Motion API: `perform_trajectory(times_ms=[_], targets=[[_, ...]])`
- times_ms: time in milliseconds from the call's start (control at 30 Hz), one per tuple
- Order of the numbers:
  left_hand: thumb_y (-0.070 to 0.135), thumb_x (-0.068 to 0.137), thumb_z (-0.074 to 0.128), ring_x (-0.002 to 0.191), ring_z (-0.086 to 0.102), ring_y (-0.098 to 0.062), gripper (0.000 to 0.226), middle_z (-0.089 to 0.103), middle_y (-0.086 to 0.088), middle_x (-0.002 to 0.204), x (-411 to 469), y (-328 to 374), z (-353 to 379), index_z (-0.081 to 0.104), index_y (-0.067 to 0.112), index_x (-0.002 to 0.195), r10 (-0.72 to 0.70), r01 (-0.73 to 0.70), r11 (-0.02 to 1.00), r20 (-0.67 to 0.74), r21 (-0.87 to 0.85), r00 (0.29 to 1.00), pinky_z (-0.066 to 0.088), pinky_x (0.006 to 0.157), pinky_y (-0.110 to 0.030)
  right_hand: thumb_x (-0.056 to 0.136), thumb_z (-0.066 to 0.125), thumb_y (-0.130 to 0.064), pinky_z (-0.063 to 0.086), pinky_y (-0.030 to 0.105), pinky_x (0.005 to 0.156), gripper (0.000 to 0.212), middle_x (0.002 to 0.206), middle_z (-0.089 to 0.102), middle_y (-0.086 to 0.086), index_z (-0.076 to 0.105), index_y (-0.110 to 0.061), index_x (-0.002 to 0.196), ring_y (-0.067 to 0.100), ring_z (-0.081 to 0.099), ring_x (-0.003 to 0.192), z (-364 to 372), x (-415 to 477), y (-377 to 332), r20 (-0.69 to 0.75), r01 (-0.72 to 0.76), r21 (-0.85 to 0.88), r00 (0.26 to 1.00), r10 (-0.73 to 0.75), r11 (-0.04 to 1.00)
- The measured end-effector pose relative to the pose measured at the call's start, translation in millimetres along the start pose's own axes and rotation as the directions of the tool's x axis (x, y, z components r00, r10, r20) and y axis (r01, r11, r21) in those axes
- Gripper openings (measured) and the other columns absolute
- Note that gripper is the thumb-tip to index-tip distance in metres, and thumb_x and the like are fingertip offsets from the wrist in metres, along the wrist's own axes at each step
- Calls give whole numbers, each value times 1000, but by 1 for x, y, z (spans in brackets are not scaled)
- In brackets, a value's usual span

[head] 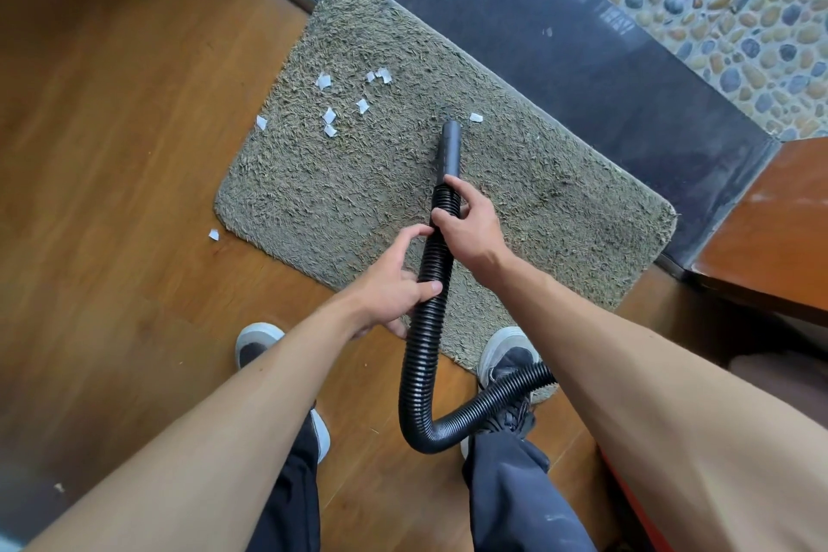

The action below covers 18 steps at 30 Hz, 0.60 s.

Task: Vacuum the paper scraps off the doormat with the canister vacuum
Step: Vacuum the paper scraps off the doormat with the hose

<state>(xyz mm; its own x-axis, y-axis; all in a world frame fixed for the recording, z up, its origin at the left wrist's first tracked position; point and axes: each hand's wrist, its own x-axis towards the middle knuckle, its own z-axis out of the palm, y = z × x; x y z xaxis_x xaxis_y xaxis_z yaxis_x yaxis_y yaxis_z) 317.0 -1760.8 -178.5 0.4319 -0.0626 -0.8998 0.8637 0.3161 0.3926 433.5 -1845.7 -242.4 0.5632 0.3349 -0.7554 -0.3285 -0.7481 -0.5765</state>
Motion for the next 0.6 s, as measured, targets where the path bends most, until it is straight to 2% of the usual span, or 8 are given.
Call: perform_trajectory(times_ms=[133, 300, 467, 600], targets=[[7, 97, 58, 78, 71, -20, 67, 72, -8, 93, 4, 4, 8, 30, 53, 136, -7, 7, 1000, 17, 13, 1000, 59, 63, -48, 81, 62, -22, 53, 47, 96, 59, 101, 60, -1, 53, -28, 138, 18, 62, 92, -9, -2, 6, -15, -6, 27, 1000, 6, 1000], [6, 96, 59, 78, 70, -21, 69, 69, -7, 90, 9, 13, 14, 30, 55, 136, 2, -4, 998, 34, 57, 999, 59, 66, -50, 73, 61, -30, 53, 48, 95, 63, 93, 61, -7, 54, -31, 136, 16, 63, 89, -20, 1, 9, -51, -17, 83, 998, 21, 996], [5, 96, 58, 75, 70, -20, 69, 70, -14, 98, 13, 21, 19, 29, 54, 135, 0, -3, 998, 53, 55, 999, 55, 51, -35, 80, 62, -21, 53, 47, 95, 58, 89, 60, -9, 54, -30, 137, 14, 62, 86, -32, 3, 9, -57, -5, 82, 998, 10, 997], [6, 97, 58, 76, 69, -21, 68, 71, -16, 102, 13, 21, 19, 30, 53, 135, -1, -2, 999, 53, 48, 999, 56, 51, -36, 79, 60, -24, 55, 47, 93, 61, 96, 64, -3, 51, -32, 138, 18, 66, 91, -33, 2, 8, -53, -11, 99, 998, 16, 995]])
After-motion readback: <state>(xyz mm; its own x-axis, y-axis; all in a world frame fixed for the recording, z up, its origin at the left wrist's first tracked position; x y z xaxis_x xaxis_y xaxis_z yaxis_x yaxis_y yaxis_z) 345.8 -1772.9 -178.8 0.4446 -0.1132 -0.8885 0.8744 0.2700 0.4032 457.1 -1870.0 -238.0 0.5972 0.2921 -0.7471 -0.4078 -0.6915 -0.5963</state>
